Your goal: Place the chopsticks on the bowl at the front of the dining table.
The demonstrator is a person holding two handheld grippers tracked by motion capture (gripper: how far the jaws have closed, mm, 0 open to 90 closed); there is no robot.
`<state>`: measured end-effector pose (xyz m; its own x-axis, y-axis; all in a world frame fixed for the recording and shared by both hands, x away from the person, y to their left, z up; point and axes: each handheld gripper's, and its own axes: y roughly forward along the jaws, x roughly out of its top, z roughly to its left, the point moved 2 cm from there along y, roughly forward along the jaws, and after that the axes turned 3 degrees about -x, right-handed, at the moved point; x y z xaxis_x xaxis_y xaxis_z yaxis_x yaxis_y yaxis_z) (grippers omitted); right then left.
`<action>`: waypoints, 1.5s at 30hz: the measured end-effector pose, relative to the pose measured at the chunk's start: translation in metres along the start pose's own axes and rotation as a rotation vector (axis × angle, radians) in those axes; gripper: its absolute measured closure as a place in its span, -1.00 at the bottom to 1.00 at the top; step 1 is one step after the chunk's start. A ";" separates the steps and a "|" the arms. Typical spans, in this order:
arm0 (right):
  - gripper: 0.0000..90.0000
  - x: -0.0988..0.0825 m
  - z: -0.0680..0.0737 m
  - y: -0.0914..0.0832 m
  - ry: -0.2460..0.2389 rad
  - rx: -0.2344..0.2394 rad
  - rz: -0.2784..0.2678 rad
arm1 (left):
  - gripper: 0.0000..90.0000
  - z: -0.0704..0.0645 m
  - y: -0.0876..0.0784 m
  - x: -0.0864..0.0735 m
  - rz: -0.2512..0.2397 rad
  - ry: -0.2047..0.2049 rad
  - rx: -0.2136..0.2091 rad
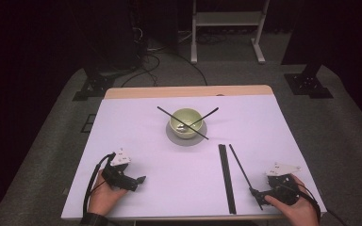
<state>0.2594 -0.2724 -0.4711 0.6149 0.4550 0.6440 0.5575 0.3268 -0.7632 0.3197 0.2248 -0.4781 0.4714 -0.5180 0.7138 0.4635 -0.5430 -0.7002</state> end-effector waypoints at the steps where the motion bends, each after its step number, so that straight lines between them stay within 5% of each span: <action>1: -0.73 0.000 -0.002 0.000 0.001 -0.002 -0.001 | -1.00 0.000 0.000 0.000 0.001 0.000 0.000; 45: -0.77 -0.011 -0.067 -0.005 0.112 -0.079 0.007 | -1.00 0.000 0.000 0.000 0.001 0.000 0.000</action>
<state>0.2874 -0.3348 -0.4711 0.6750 0.3601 0.6439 0.5925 0.2555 -0.7640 0.3197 0.2248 -0.4780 0.4715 -0.5187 0.7132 0.4633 -0.5424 -0.7008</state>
